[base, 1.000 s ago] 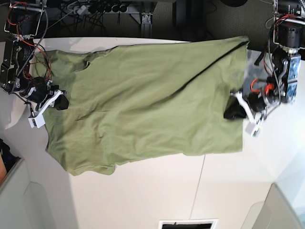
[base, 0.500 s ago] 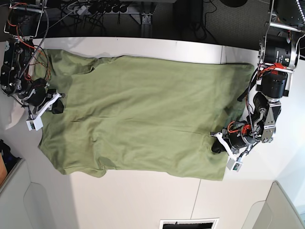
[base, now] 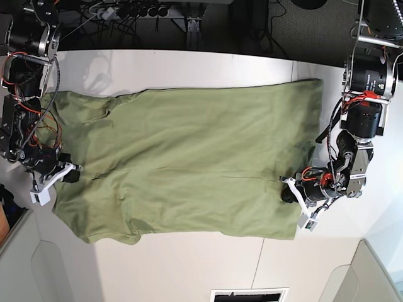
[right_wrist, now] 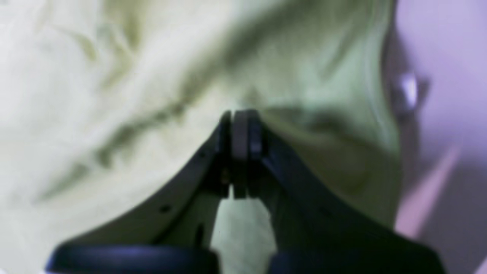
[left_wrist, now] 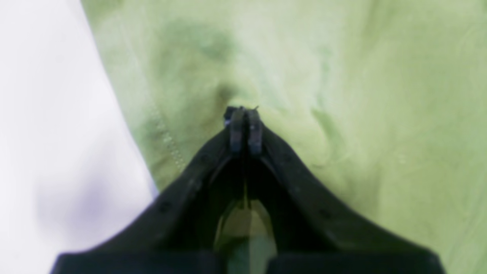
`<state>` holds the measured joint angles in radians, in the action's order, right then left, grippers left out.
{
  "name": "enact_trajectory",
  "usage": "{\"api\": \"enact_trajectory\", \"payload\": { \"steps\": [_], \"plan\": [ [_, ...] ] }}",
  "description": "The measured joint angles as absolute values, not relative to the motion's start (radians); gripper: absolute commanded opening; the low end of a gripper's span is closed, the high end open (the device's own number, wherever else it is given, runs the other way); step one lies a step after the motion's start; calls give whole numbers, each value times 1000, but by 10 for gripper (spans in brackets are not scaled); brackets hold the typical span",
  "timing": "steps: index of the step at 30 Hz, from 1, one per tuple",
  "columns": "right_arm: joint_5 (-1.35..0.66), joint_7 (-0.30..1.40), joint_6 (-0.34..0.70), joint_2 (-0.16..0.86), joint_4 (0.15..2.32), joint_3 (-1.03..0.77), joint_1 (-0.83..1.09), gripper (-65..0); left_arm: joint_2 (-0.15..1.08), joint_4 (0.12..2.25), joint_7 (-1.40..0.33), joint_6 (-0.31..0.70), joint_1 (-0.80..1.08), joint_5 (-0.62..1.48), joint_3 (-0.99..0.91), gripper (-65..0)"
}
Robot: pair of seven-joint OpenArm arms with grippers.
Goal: Layout the t-shirt on the table in an organized manner, then fold the t-shirt properly
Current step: 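Grasp the shirt hem corner with the left gripper and drag it outward, then grasp the shirt edges with both grippers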
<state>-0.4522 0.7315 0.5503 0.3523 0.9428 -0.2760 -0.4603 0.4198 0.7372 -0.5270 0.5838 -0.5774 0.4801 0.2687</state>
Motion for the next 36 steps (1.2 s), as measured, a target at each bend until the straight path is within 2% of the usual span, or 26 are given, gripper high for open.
{"api": "enact_trajectory", "payload": {
  "steps": [3, 8, 14, 18, 22, 24, 34, 36],
  "plan": [
    [-508, 801, 549, 355, 1030, -276, -457, -650, 468, 807, -554, 632, -571, 543, 270, -649],
    [-627, 958, 542, 404, 1285, -277, -332, -650, 572, 1010, -744, 687, -543, 781, 270, -648],
    [-680, 1020, 550, 465, 1579, -292, -35, -650, 707, 1198, -823, 688, -354, 970, 276, -527],
    [-687, 1011, 559, 481, 1709, -351, 126, -650, 742, 1331, -845, 689, -244, 992, 274, -501],
    [-677, 1003, 561, 487, 1757, -426, 208, -375, 748, 1399, -849, 690, -146, 990, 273, -501],
    [-677, 999, 561, 487, 1757, -437, 206, -307, 747, 1404, -853, 689, -121, 987, 270, -501],
    [-657, 854, 561, 484, 1597, -387, 204, -310, 726, 1406, -849, 689, -123, 989, 266, -501],
    [-657, 849, 561, 484, 1592, -363, 202, -352, 728, 1405, -849, 689, -122, 986, 266, -501]
  ]
}}
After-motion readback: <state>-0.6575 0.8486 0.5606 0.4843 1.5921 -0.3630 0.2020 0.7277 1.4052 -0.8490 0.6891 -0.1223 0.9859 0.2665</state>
